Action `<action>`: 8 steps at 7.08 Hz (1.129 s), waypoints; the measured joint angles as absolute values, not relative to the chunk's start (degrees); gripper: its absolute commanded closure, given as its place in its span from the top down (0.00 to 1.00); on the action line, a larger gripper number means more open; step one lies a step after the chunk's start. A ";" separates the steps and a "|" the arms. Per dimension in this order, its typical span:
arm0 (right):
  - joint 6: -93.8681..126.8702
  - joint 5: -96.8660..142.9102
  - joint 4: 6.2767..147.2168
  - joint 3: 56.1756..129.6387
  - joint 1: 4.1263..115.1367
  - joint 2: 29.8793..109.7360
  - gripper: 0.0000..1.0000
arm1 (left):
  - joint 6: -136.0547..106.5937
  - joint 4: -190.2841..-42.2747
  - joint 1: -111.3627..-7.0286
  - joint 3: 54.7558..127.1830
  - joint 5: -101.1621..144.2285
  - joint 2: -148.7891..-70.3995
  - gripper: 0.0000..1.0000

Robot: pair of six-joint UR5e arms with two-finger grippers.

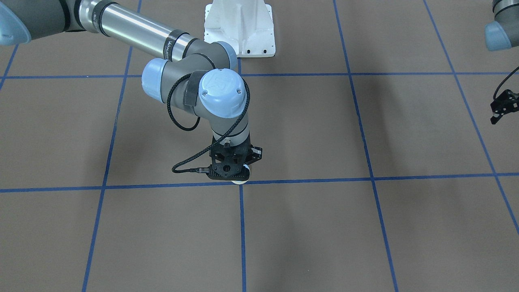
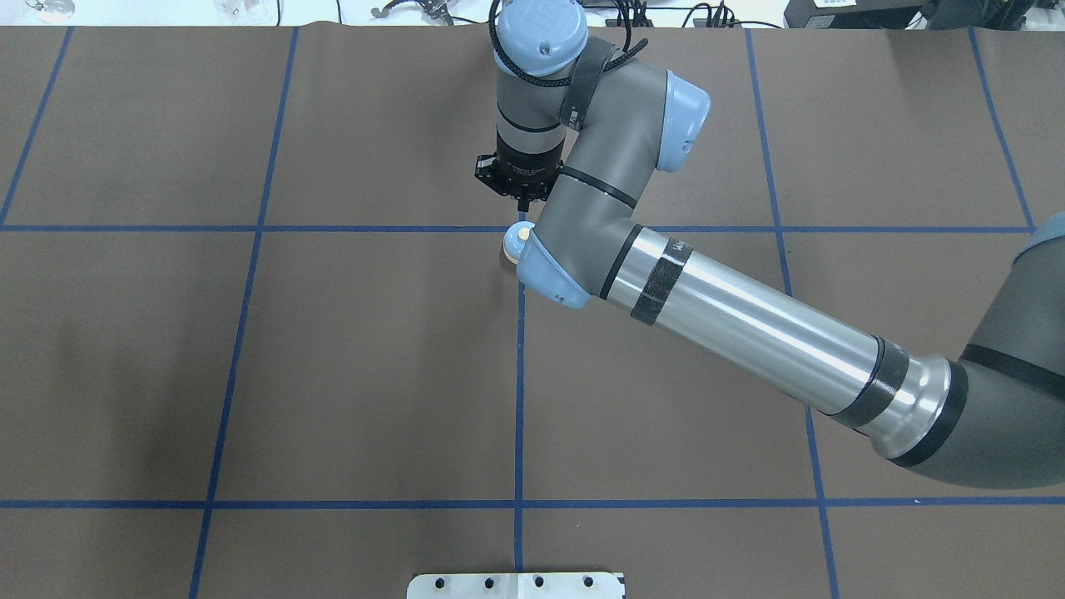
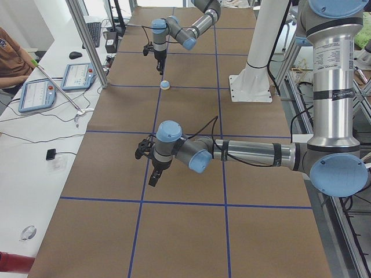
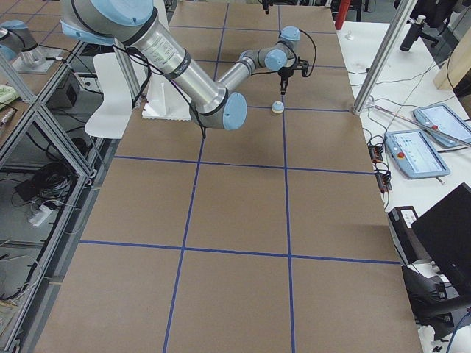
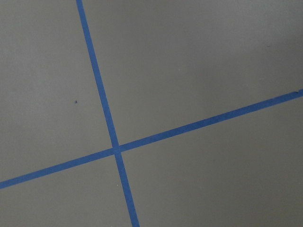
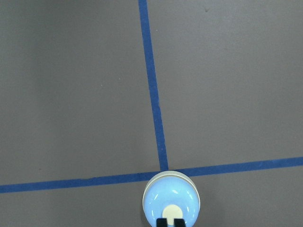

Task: Place and press bell with both arms
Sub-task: 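Press down on the bell top with the right gripper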

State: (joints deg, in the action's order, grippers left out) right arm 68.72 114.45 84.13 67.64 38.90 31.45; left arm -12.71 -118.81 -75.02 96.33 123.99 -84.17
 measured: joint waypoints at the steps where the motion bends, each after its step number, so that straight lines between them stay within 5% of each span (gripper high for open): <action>1: 68.76 113.91 82.43 66.36 38.45 31.46 0.00 | -12.67 -118.76 -75.04 96.33 123.96 -84.14 1.00; 8: 68.65 113.00 80.34 64.21 37.07 31.87 0.00 | -12.66 -118.74 -75.10 96.18 123.87 -84.11 1.00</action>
State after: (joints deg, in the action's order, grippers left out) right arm 68.65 113.00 80.34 64.21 37.07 31.87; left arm -12.66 -118.74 -75.10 96.18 123.87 -84.11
